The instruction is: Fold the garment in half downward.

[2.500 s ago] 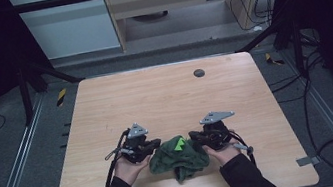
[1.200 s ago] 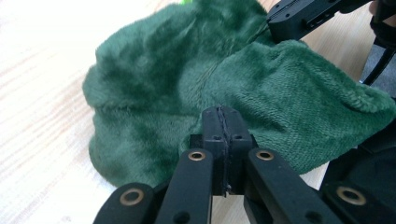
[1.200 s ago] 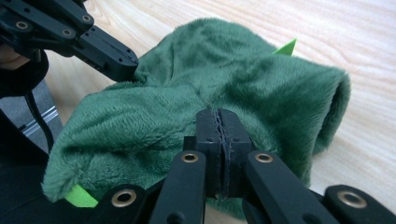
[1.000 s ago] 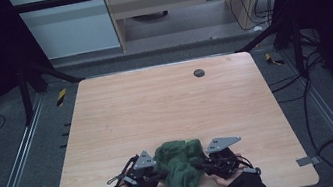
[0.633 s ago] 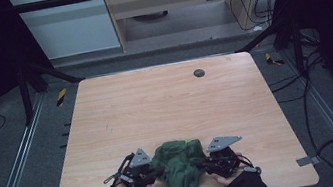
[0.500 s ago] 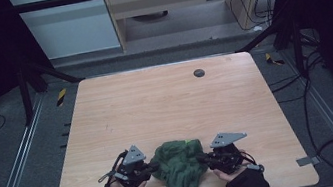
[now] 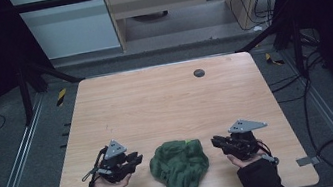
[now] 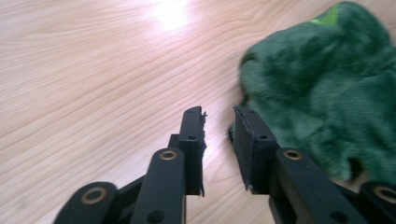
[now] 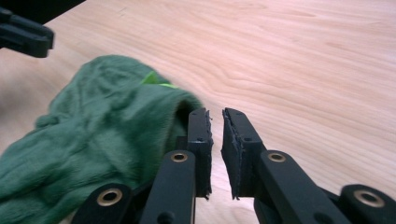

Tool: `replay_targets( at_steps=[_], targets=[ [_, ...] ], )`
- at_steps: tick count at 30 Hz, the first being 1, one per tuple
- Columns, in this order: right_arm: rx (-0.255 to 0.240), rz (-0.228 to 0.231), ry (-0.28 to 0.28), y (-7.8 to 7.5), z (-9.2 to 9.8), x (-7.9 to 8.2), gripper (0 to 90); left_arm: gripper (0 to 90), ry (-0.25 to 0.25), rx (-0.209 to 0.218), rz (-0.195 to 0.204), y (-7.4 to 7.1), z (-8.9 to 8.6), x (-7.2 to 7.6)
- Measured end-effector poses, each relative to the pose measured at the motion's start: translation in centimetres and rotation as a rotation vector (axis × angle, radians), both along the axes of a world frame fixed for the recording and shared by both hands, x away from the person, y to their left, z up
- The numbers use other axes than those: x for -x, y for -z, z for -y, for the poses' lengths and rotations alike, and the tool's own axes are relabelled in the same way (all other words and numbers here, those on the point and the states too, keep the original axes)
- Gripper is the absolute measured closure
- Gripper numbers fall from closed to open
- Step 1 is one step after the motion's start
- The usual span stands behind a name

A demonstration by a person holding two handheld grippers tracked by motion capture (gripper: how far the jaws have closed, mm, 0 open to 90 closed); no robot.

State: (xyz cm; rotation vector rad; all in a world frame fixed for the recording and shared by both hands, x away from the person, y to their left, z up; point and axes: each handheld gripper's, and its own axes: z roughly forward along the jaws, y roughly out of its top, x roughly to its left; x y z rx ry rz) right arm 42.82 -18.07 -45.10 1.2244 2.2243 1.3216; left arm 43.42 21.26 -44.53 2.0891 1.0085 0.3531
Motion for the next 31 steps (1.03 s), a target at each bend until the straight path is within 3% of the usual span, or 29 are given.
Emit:
replay_targets(
  at_steps=[12, 31],
  targets=[
    [0.023, 0.012, 0.112, 0.4, 2.7, -0.6, 63.2, 54.3, -0.144, 0.007, 0.028, 0.4, -3.7, -0.8],
    [0.053, 0.023, 0.219, 1.7, 5.7, -1.8, 35.7, 40.0, -0.314, 0.004, 0.005, 1.9, -8.6, -2.0]
  ],
)
